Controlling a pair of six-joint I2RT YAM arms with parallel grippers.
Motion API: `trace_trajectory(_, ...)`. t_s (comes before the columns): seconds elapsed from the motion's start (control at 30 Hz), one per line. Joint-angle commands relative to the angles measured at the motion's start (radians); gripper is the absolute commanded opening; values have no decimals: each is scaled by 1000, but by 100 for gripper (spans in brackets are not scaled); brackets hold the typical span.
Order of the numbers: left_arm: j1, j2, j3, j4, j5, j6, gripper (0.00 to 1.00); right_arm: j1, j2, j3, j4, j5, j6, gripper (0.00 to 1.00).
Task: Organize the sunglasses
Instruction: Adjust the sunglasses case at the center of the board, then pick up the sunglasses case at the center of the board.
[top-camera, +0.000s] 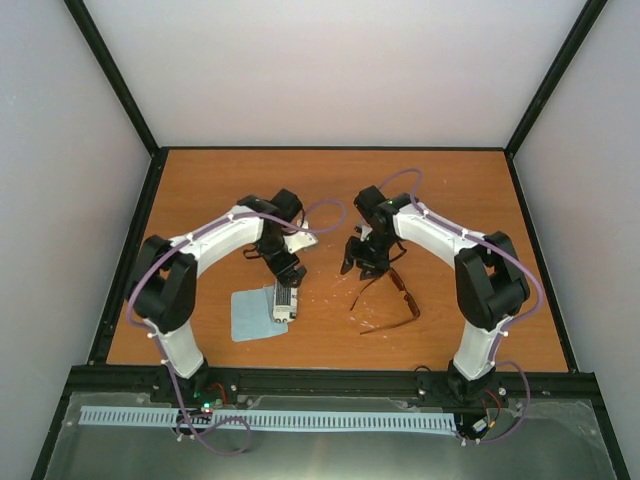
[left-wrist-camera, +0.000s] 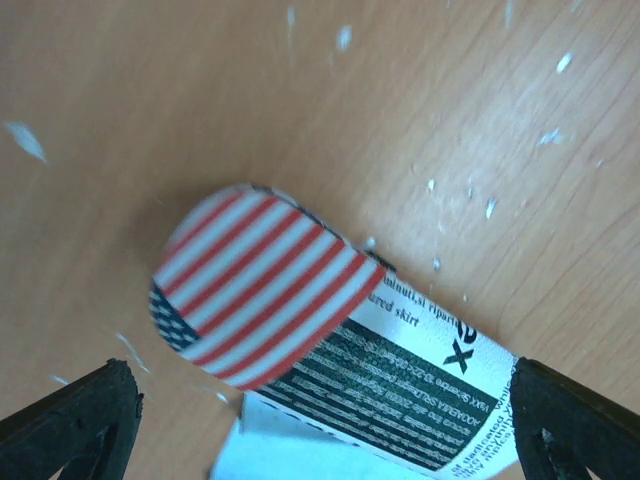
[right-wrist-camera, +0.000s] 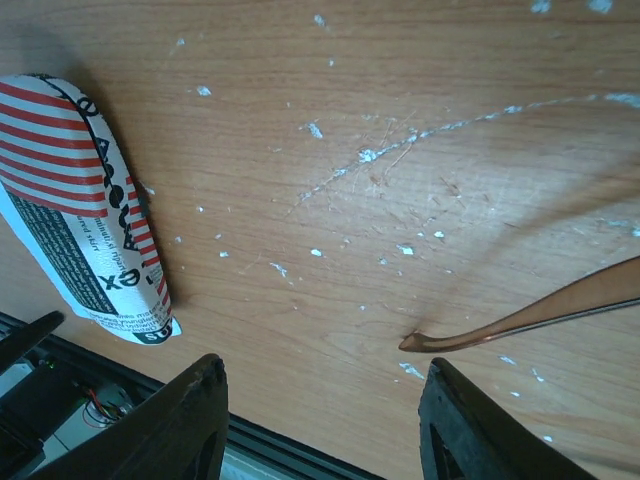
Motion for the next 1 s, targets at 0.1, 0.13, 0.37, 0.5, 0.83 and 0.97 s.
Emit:
trace_trajectory(0.1, -13, 65, 69, -188, -193, -149, 100, 8, -3, -34, 90, -41, 5, 51)
trace_trajectory(0.13, -15, 66, 65, -192, -200, -150, 100, 8, -5, -41, 96, -49, 8, 51)
trace_trajectory(0.37, -43, 107, 147, -206, -112, -165, 100, 8, -34, -102, 153, -92, 47, 52)
trace_trajectory(0.5, -82, 127, 125, -207, -60, -167, 100, 8, -39, -131, 160, -108, 47, 52)
trace_trajectory(0.83, -92, 133, 52, -217, -94, -154, 100, 5, -43, -164, 194, -131, 60, 52)
trace_trajectory(0.97, -95, 167, 61, -204, -95, -159, 100, 4, -46, -166, 192, -130, 60, 52)
